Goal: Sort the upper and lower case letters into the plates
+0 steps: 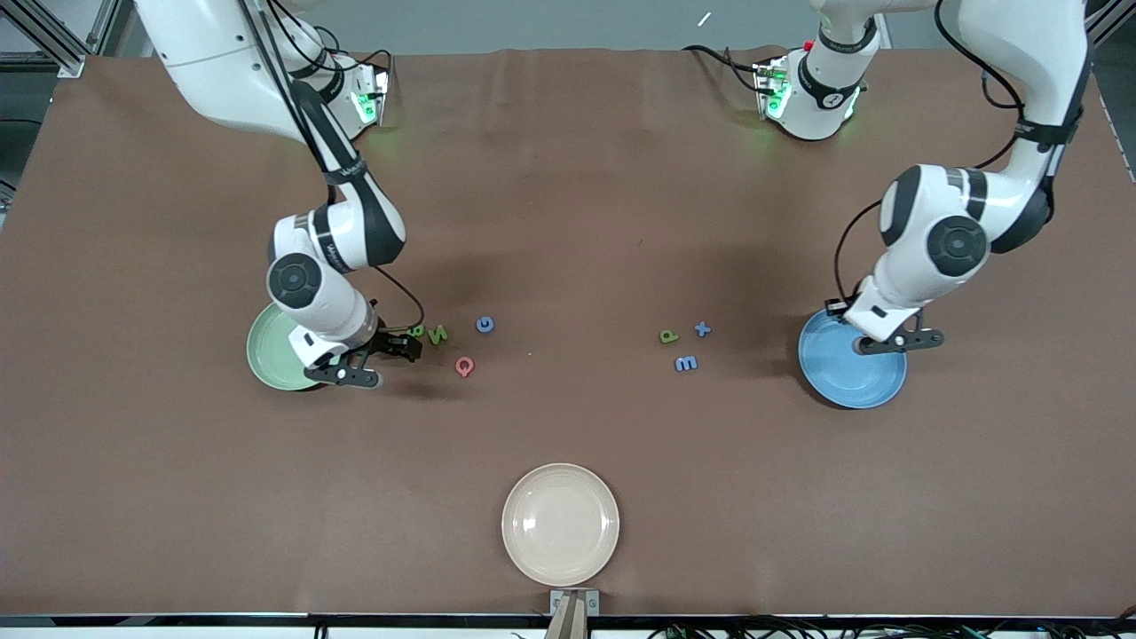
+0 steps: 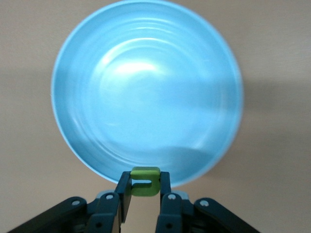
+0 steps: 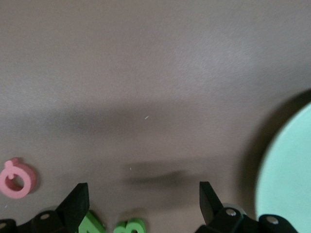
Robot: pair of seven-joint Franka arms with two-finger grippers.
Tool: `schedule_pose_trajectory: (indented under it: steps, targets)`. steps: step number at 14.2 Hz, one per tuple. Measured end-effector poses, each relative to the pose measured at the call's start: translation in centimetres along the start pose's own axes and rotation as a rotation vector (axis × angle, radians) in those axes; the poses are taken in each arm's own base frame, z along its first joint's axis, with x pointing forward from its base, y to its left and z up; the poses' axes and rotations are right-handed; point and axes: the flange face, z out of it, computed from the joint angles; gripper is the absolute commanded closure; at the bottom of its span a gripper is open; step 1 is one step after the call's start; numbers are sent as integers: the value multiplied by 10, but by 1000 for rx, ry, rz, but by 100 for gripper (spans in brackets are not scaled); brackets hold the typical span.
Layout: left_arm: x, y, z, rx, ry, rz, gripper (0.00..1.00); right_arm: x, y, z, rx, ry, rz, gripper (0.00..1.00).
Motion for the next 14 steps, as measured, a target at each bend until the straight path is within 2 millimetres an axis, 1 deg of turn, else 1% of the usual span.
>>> schedule_pose_trajectory:
  steps: [1,3,5,6,8,9,10,11,12,13,14]
  targets:
    - [1,-13,11,-11,9,28,87,-4,1,8,1,8,4,0]
    - [5,-28,34,-32,30,73,87,-7,4,18,-3,7,8,0]
    - [7,-33,54,-46,38,112,87,-9,6,22,-7,0,9,0]
    - [7,-32,60,-50,37,122,87,-11,7,24,-9,-4,9,0]
    - [7,-31,63,-52,34,130,84,-20,7,31,-14,-9,3,0]
    - [7,-31,63,-50,34,131,78,-24,6,34,-14,-7,2,0]
    - [7,-32,63,-47,35,134,59,-25,5,34,-13,-4,6,0]
    - [8,-33,63,-46,36,135,20,-28,2,34,-13,-5,14,0]
    - [8,-34,62,-45,38,136,4,-31,-2,34,-14,-6,23,0]
    - [10,-33,59,-44,44,138,1,-34,-9,34,-14,-7,30,0]
    - [12,-31,54,-44,56,142,1,-38,-15,34,-15,-9,33,0]
